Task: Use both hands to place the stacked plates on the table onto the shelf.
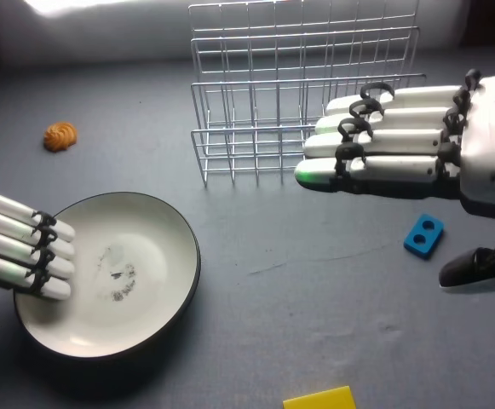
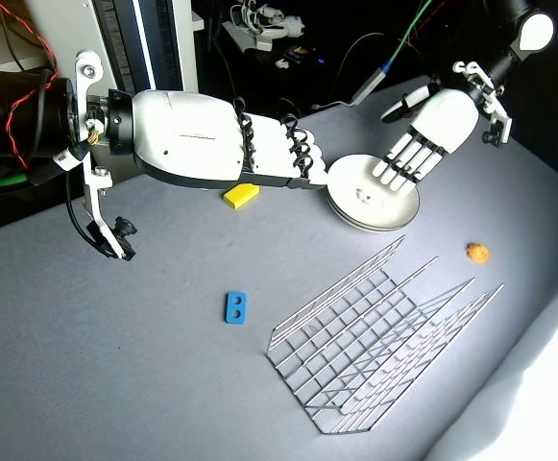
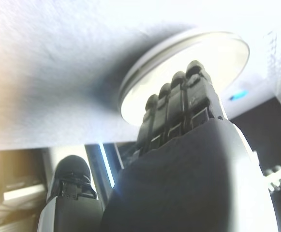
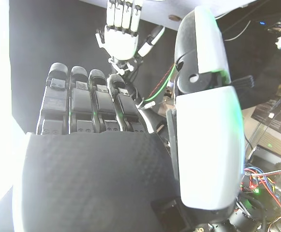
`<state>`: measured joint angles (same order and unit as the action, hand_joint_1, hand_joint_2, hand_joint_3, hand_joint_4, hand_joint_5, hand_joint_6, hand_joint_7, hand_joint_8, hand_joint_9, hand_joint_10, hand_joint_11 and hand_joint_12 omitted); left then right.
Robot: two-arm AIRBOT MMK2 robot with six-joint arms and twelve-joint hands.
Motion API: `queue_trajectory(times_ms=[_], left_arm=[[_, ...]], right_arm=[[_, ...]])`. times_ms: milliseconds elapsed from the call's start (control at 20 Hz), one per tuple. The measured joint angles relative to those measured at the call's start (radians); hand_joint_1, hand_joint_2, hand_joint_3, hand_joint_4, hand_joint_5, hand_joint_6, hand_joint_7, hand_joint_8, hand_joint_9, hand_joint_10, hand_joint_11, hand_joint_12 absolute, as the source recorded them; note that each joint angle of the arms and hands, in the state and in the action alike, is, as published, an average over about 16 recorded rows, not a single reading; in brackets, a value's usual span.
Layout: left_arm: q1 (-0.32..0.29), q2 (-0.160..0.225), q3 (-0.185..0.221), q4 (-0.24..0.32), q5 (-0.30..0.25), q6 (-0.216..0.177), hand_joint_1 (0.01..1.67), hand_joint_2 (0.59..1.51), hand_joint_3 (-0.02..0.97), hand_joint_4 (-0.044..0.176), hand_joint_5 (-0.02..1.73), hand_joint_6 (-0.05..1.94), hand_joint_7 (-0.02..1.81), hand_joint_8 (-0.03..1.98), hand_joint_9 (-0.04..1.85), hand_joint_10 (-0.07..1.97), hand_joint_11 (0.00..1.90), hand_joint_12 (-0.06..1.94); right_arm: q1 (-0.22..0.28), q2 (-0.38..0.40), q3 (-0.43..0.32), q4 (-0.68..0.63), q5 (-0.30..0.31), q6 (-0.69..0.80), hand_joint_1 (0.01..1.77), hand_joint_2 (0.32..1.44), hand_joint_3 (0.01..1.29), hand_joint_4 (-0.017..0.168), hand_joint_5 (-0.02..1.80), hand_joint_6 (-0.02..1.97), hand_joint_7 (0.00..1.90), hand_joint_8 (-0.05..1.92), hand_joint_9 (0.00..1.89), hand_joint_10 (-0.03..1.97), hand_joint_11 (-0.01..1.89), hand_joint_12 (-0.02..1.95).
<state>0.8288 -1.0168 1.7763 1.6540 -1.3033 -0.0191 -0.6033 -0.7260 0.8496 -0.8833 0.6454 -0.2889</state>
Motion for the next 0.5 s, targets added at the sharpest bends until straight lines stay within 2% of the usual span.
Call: queue_trajectory(times_ms=[200,500], left_arm=[[0.026,-0.012,0.021,-0.007,0.003,0.017,0.02,1.147,0.011,0.002,0.01,0.00,0.01,-0.01,0.01,0.01,0.02,-0.02],[0.052,-0.020,0.025,-0.011,0.008,0.040,0.02,1.148,0.011,0.002,0.01,-0.01,0.01,-0.01,0.01,0.00,0.02,-0.02]], right_arm=[[0.004,-0.011,-0.001,-0.010,-0.027,0.000,1.10,1.00,0.01,0.004,0.02,0.02,0.01,0.01,0.02,0.00,0.02,-0.01],[0.024,-0.045,-0.002,-0.052,-0.089,0.000,1.10,1.02,0.01,0.004,0.02,0.02,0.01,0.01,0.02,0.00,0.02,-0.01]])
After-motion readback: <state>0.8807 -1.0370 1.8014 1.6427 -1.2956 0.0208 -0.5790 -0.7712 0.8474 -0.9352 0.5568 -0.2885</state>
